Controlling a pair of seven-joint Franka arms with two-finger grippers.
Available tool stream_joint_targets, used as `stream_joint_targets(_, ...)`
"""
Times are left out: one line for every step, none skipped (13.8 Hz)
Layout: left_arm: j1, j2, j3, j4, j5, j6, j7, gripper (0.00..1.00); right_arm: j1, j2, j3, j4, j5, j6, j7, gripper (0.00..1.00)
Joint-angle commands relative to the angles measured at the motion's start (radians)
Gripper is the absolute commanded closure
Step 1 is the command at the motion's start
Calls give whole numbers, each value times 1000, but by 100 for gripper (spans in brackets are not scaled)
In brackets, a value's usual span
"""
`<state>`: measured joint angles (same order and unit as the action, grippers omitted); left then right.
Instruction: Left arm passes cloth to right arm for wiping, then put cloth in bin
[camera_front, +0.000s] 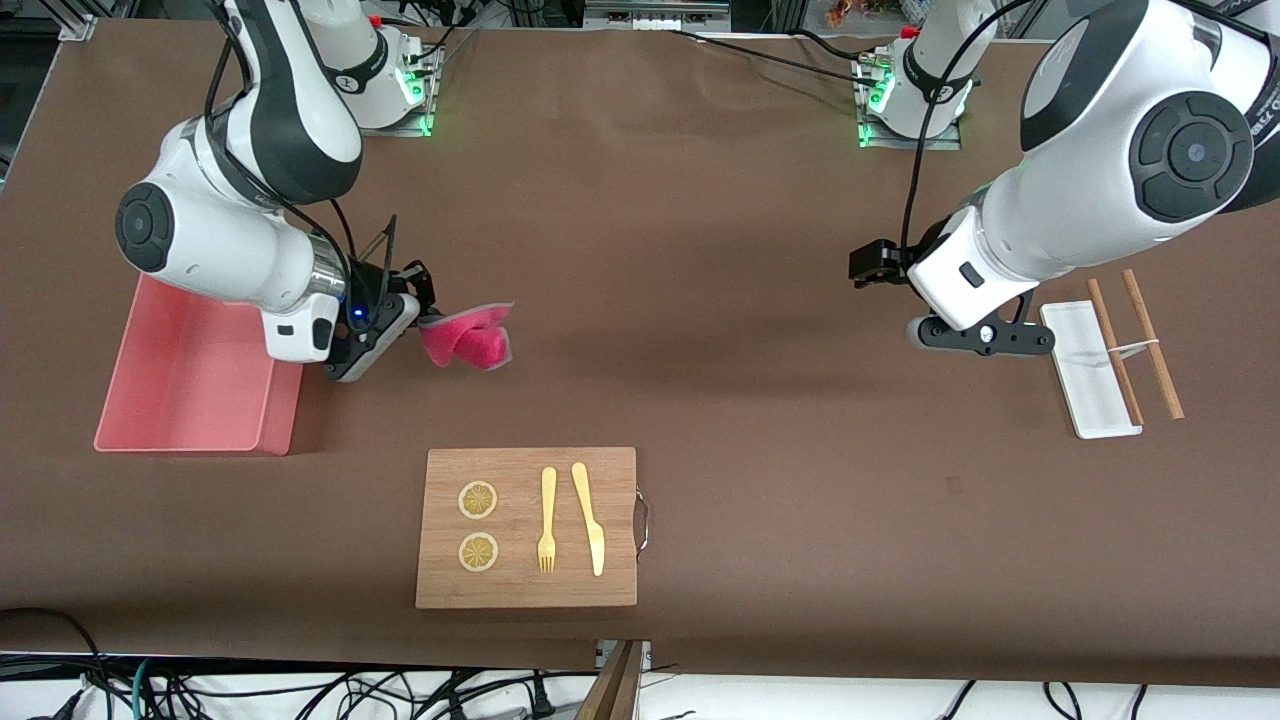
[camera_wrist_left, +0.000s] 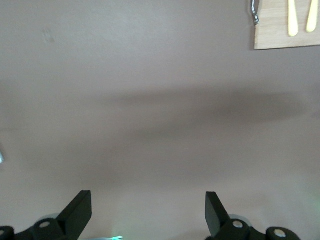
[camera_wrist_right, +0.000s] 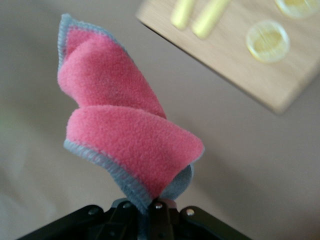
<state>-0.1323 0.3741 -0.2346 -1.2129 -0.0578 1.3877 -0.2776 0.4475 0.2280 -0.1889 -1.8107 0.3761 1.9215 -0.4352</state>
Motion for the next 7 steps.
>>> stream_joint_targets(3,-21,3,-4,84,-32,142,0,-21,-29,9,-29,-112,-53,244,100)
stream_joint_targets(5,-21,5,-4,114,-42,174,0,-23,-27,9,-29,-143,-76,322,100)
stream_joint_targets(5,-21,3,-2,142,-48,188,0,-23,-24,9,-35,-182,-90,405,100)
stream_joint_targets(8,-21,5,0,147,-50,190,0,-23,-22,11,-62,-218,-90,508,100)
stream_joint_targets(22,-35,8,-2,145,-49,190,0,-23,-15,11,-76,-238,-90,586,100)
stream_joint_targets(14,-59,36,-17,145,-42,192,0,-23,-4,11,-81,-250,-88,630,100)
stream_joint_targets(16,-76,53,-37,139,-30,192,0,-23,10,9,-84,-258,-85,653,100)
